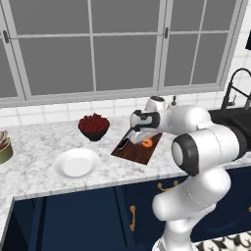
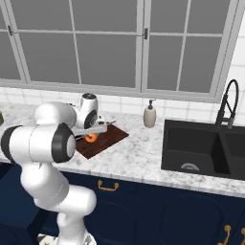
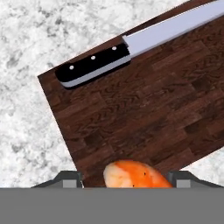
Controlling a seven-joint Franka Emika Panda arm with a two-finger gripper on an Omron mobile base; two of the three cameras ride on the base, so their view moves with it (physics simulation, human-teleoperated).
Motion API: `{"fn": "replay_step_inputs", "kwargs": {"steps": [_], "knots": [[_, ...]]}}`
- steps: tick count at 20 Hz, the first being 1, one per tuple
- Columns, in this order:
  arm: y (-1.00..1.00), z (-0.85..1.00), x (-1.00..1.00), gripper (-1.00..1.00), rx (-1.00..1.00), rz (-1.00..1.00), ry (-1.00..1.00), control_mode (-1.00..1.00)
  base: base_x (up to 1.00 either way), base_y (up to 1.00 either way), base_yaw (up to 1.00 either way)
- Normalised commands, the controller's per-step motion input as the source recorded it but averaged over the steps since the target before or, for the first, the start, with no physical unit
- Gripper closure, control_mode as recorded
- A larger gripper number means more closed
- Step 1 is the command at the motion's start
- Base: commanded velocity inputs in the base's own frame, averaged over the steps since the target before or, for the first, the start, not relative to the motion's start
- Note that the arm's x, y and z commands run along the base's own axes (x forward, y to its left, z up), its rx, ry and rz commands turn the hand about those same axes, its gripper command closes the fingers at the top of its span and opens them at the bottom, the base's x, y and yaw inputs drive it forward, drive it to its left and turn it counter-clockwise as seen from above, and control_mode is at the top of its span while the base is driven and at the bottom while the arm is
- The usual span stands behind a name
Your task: Pick up the knife from the drawer and place it on the cutting board. Then place the meat from the plate to the cutting board.
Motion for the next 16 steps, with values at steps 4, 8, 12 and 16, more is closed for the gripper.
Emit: {"fn": "replay_step_inputs", "kwargs": {"steps": [4,8,12,16], "knots": [[-0.1,-0.29,0.33,1.0,0.0,-0.03,0.05,-1.0,0.0,0.0,0.0],[-0.05,-0.34,0.19,1.0,0.0,-0.03,0.04,-1.0,0.0,0.0,0.0],[0.0,-0.4,0.3,-1.0,0.01,-0.05,0.02,-1.0,0.0,0.0,0.0],[0.0,-0.16,0.02,-1.0,0.07,-0.11,-0.06,-1.0,0.0,0.0,0.0]]}}
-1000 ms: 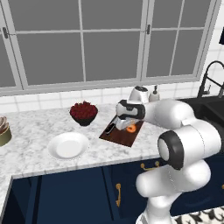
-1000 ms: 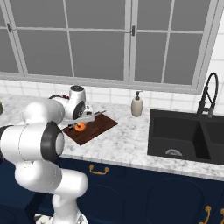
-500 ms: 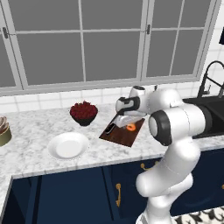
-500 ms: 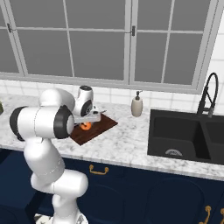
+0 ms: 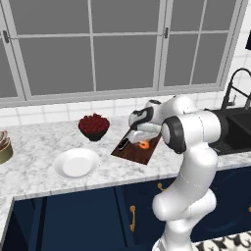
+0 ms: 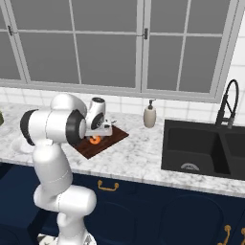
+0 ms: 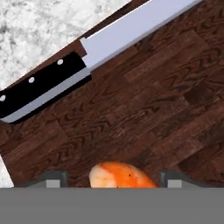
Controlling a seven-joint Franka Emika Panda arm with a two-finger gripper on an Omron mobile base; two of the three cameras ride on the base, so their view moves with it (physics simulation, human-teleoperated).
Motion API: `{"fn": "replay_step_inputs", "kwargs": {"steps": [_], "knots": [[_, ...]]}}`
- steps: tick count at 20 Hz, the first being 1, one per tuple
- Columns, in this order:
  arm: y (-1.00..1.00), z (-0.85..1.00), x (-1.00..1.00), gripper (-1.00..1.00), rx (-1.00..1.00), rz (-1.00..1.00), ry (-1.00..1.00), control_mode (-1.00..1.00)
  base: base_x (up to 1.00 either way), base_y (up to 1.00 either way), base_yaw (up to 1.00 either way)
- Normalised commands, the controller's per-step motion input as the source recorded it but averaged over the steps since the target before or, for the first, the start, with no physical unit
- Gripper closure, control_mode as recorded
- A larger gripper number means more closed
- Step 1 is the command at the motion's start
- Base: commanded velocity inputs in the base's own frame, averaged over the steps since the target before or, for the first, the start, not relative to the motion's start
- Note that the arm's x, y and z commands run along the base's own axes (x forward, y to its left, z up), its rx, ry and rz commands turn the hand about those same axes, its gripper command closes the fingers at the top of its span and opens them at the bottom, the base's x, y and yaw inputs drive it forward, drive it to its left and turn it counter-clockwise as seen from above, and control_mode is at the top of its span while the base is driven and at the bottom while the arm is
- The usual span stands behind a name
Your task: Pick up the knife from the drawer and place it on the cutting board. Then place the meat from the plate to the cutting board.
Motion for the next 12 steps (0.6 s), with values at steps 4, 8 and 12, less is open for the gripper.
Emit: {"fn": "replay_step_inputs", "kwargs": {"steps": [4,8,12], "knots": [[-0.13,0.49,-0.01,-1.0,0.01,-0.02,-0.12,-1.0,0.0,0.0,0.0],[-0.19,0.93,-0.2,-1.0,0.0,0.0,-0.15,-1.0,0.0,0.0,0.0],[-0.08,0.94,-0.73,-1.0,0.0,0.0,-0.19,-1.0,0.0,0.0,0.0]]}}
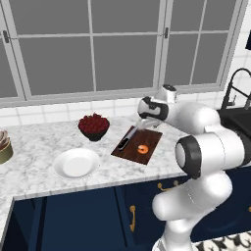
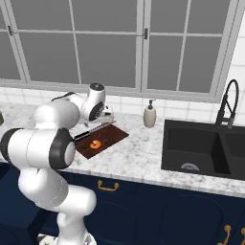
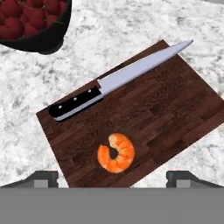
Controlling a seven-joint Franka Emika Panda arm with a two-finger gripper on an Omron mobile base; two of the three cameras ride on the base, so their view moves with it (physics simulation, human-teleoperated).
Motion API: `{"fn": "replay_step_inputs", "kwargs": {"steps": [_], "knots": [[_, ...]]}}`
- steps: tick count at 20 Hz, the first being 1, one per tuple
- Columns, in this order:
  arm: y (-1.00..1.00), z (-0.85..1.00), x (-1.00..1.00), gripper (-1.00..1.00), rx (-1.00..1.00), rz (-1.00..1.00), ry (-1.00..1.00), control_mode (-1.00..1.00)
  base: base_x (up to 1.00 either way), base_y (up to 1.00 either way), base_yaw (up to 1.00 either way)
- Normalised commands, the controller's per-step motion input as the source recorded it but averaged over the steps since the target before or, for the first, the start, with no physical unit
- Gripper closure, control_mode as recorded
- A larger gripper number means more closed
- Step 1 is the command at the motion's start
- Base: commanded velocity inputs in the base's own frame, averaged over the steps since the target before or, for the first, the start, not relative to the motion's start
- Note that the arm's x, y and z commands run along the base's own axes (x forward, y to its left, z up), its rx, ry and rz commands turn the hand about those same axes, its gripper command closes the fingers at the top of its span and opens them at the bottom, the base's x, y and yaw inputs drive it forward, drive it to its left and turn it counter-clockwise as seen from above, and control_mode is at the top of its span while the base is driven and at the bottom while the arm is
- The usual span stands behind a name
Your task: Pick up the knife from the drawer and place it on the cutting board. Then place the meat from the plate to the cutting board.
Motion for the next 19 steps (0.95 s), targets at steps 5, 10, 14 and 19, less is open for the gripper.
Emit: {"fn": "replay_step_inputs", "kwargs": {"steps": [5,10,14,19], "knots": [[0.0,0.52,-1.0,-1.0,0.03,-0.04,-0.24,-1.0,0.0,0.0,0.0],[-0.01,0.73,-0.9,-1.0,0.02,0.0,-0.12,-1.0,0.0,0.0,0.0],[0.0,0.88,-0.82,-1.0,0.0,-0.03,-0.07,-1.0,0.0,0.0,0.0],[0.0,0.95,-0.49,-1.0,0.0,-0.13,-0.01,-1.0,0.0,0.0,0.0]]}}
